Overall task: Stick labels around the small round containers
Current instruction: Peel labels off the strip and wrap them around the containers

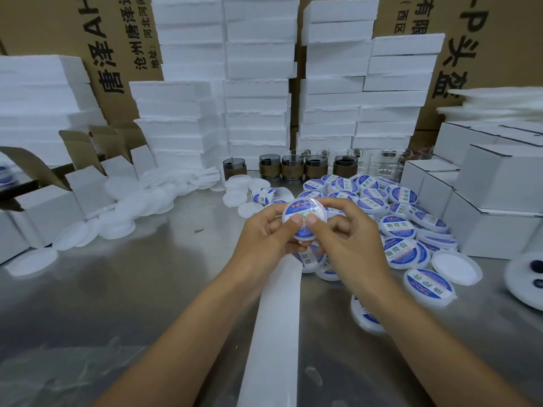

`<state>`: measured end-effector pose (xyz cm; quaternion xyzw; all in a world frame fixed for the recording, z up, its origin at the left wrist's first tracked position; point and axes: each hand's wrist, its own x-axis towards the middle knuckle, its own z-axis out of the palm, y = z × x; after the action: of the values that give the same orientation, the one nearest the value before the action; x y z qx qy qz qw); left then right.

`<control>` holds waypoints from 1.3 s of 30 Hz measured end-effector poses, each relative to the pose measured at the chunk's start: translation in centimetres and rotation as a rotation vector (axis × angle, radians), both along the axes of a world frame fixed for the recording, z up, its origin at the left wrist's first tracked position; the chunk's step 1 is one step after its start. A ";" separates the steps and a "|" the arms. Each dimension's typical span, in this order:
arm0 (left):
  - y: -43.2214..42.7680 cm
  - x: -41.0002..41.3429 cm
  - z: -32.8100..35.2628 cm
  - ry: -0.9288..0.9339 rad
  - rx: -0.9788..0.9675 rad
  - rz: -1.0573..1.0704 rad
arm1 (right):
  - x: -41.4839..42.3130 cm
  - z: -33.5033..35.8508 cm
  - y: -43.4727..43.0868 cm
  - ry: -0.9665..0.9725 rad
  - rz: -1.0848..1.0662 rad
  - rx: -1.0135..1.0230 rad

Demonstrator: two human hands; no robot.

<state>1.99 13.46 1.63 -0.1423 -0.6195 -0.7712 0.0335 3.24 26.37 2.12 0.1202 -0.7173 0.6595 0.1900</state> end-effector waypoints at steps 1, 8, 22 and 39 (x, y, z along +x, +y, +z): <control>0.0 0.0 0.0 -0.003 0.005 0.006 | 0.1 0.0 -0.1 0.002 0.010 0.014; 0.0 0.1 -0.1 0.016 -0.010 -0.041 | -0.3 -0.2 0.0 -0.013 -0.012 -0.008; -0.3 0.0 -0.1 -0.016 0.016 0.023 | -0.2 0.0 0.2 -0.037 0.083 0.037; -3.5 -1.9 0.4 -0.043 -0.021 0.507 | -2.7 -1.4 5.5 -0.114 -0.503 0.398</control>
<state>0.12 9.98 2.05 0.0336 -0.6439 -0.7346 0.2112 0.57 31.87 0.74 -0.0632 -0.8488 0.4445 0.2793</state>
